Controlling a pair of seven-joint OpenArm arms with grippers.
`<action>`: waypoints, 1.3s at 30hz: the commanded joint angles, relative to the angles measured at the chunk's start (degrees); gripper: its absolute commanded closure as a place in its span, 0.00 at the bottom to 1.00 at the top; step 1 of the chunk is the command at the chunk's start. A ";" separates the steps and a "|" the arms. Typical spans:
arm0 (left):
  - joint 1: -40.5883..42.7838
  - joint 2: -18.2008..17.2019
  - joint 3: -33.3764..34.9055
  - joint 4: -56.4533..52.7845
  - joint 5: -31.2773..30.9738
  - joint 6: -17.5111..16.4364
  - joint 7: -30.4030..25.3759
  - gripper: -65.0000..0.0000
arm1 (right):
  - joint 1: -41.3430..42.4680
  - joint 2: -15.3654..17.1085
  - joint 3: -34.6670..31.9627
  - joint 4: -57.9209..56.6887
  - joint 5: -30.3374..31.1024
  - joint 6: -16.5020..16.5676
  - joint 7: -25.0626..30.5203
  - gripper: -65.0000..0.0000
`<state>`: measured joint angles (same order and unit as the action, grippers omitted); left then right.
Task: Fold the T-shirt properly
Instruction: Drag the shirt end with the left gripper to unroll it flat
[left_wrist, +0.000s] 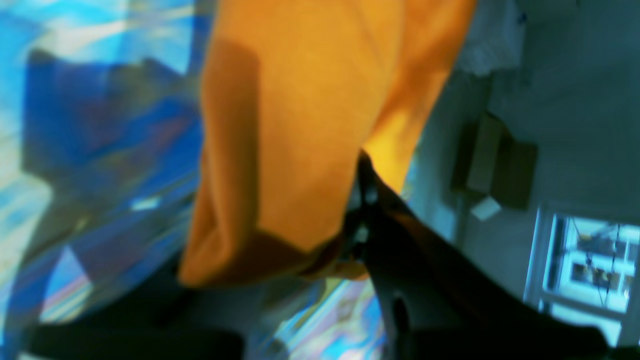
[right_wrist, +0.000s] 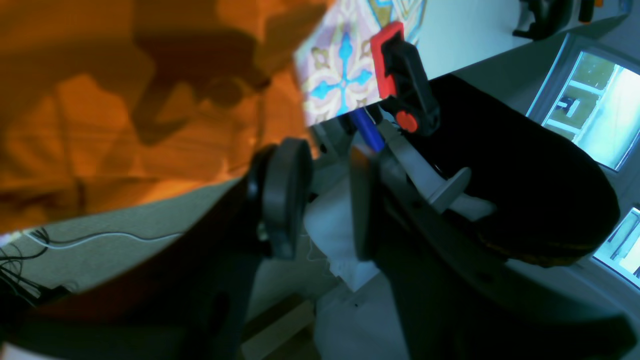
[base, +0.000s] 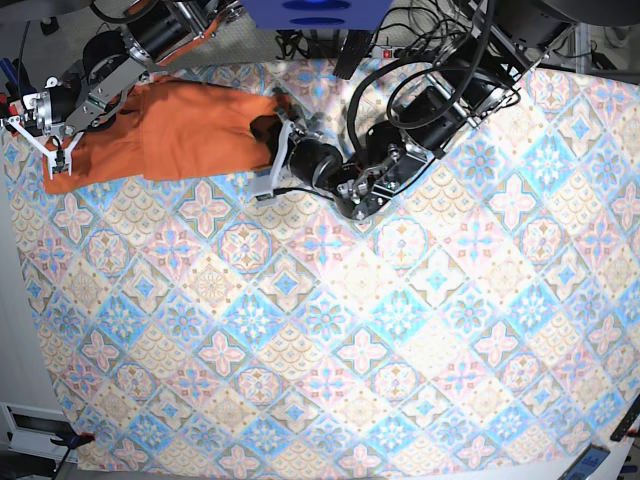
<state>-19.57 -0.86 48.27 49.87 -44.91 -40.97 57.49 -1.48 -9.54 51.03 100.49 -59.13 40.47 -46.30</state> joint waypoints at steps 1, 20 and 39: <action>-1.22 -0.06 -1.19 1.17 1.78 0.97 0.83 0.88 | 0.38 0.54 0.01 1.18 -0.51 -0.47 -0.07 0.74; -3.24 -15.97 -3.92 3.98 1.43 0.97 0.66 0.88 | 2.22 0.54 -0.08 4.26 -0.25 -0.47 -0.33 0.73; -2.98 -27.84 -3.83 3.63 1.87 0.97 -2.77 0.88 | 2.40 0.54 -8.08 4.17 8.19 -0.47 -7.63 0.73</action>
<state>-21.93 -26.98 44.49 54.02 -49.12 -43.42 51.37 0.16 -9.52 43.13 103.46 -50.70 40.45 -54.11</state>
